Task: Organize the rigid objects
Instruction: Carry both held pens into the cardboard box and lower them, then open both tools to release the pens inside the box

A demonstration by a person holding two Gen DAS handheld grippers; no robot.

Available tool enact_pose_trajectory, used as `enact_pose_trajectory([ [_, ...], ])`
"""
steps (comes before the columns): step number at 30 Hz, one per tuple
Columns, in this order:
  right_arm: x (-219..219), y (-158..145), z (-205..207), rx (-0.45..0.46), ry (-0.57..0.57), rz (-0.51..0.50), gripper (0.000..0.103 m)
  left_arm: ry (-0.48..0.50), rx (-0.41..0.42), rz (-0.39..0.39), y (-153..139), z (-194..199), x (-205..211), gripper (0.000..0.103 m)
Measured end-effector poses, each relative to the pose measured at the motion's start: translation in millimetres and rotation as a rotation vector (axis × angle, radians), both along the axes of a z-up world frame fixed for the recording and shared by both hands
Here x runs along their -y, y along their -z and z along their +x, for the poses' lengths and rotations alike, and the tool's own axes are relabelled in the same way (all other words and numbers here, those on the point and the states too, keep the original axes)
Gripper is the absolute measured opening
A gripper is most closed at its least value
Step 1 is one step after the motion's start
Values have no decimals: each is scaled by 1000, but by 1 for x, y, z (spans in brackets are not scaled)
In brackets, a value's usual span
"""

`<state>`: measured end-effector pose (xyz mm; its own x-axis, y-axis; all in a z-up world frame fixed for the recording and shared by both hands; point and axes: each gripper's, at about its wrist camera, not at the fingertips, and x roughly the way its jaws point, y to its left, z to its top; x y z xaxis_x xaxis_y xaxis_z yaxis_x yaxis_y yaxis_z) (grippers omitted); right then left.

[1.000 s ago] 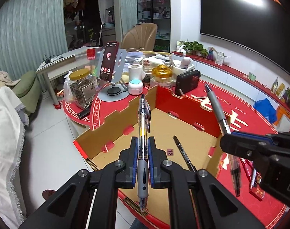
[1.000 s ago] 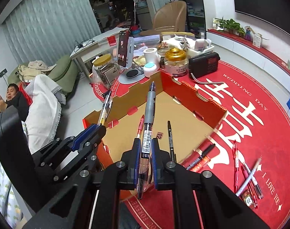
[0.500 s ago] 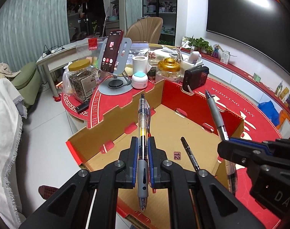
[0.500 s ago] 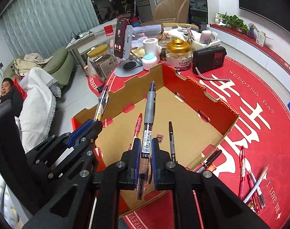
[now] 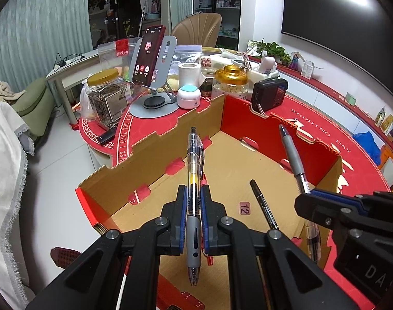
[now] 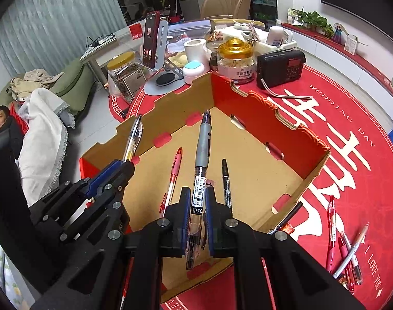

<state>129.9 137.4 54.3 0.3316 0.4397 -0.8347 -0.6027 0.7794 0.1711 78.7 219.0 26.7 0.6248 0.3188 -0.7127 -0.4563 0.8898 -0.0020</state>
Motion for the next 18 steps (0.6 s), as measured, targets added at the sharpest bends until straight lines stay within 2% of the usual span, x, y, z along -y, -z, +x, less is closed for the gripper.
enact_pose_trajectory([
  [18,-9,20,13,-32,15,-34,12,18,-60,-13,20,15,-1,10],
])
